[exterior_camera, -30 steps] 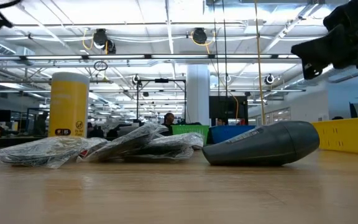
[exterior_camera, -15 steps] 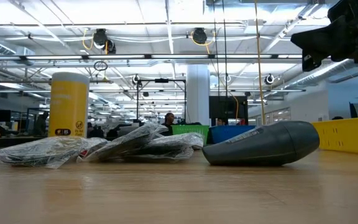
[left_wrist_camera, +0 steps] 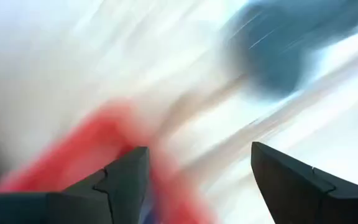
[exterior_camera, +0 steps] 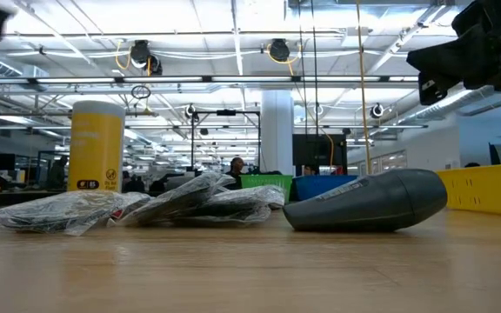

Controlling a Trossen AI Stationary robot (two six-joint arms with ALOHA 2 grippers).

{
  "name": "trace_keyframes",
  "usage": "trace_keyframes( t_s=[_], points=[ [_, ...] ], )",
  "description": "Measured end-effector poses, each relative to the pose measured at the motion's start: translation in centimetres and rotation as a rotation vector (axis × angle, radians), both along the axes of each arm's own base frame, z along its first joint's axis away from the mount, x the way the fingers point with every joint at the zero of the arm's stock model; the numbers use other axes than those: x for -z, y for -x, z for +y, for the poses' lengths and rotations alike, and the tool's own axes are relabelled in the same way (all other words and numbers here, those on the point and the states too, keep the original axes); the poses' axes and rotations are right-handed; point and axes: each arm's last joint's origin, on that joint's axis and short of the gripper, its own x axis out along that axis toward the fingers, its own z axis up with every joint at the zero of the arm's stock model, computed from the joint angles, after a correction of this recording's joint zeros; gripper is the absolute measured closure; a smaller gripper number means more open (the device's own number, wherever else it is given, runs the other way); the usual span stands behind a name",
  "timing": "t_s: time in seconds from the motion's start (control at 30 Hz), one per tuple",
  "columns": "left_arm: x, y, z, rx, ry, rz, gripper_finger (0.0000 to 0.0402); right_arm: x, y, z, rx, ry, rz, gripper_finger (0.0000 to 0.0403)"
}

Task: Pick & Place Travel size toiletries
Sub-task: Put the gray deodorant into the yellow basket

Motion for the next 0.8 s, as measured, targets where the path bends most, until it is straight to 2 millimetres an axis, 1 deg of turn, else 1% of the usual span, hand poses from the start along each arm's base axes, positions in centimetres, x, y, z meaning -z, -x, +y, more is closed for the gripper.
trace_keyframes(
  t_s=[0.1,0.17,0.23,0.33,0.43,0.53,0.67,0.8],
  points=[
    [-1.0,-1.0,0.4,0.157,-0.218,-0.236,0.0132,0.0,-0.7,0.3,-0.016,-0.006,-0.003,0.0398],
    [-1.5,-1.8,0.6,0.249,-0.398,-0.337,0.0139,0.1,-1.3,0.5,-0.025,-0.002,0.002,0.0398],
    [-1.8,-2.5,0.7,0.318,-0.560,-0.394,0.0146,0.4,-1.9,0.7,-0.034,-0.005,0.020,0.0395],
    [-2.2,-3.8,1.2,0.351,-0.714,-0.421,0.0156,1.5,-2.9,0.9,-0.023,-0.026,0.108,0.0375],
    [-2.1,-5.2,1.9,0.352,-0.806,-0.392,0.0162,3.1,-3.9,1.4,-0.015,0.008,0.262,0.0336],
    [-1.7,-6.3,2.5,0.352,-0.852,-0.352,0.0168,2.2,-6.2,2.3,-0.053,0.049,0.283,0.0287],
    [-0.4,-7.9,3.1,0.330,-0.887,-0.289,0.0174,2.6,-8.8,3.9,-0.106,0.072,0.379,0.0214],
    [1.0,-9.4,3.0,0.348,-0.906,-0.256,0.0180,2.1,-11.1,6.1,-0.175,0.091,0.397,0.0144]
  ],
)
